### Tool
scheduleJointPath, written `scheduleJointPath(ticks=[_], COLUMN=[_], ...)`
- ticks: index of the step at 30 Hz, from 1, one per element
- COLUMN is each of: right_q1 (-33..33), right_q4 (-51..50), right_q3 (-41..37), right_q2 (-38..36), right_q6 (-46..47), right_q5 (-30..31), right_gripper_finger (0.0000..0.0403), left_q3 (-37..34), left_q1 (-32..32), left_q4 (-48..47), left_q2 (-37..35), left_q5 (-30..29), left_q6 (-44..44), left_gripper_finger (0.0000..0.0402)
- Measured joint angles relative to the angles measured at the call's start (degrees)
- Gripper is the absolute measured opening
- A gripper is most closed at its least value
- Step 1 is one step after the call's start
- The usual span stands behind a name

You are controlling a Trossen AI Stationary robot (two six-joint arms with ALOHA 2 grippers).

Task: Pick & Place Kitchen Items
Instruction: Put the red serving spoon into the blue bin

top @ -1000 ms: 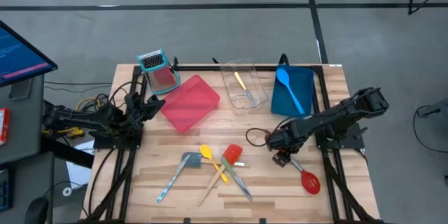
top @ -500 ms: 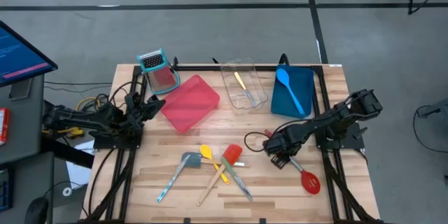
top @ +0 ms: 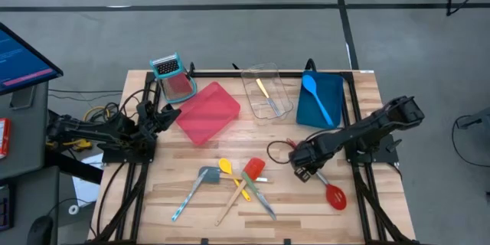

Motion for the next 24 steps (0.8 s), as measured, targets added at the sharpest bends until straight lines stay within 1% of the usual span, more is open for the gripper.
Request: scheduleJointPath(ticks=[5,10,15,19,24], right_q1=[-0.4,-2.2,-4.4,-6.9,-10.7], right_q4=[-0.1,4.1,11.1,15.6,22.3], right_q3=[1.4,1.5,1.6,1.6,1.6], right_q2=[-6.0,-14.0,-22.4,-27.5,-31.7], right_q6=[0.4,0.0,-3.5,-6.5,-11.9], right_q5=[0.7,3.1,7.7,10.2,11.1], right_gripper_finger=[0.007,0.007,0.007,0.0071,0.0071], left_q3=[0.0,0.0,0.0,0.0,0.0], left_q1=[0.0,0.0,0.0,0.0,0.0], left_q4=[0.0,0.0,0.0,0.0,0.1], left_q2=[0.0,0.0,0.0,0.0,0.0], left_q5=[0.0,0.0,0.0,0.0,0.0], left_q6=[0.0,0.0,0.0,0.0,0.0], left_gripper_finger=[0.0002,0.0002,0.0002,0.0002,0.0002])
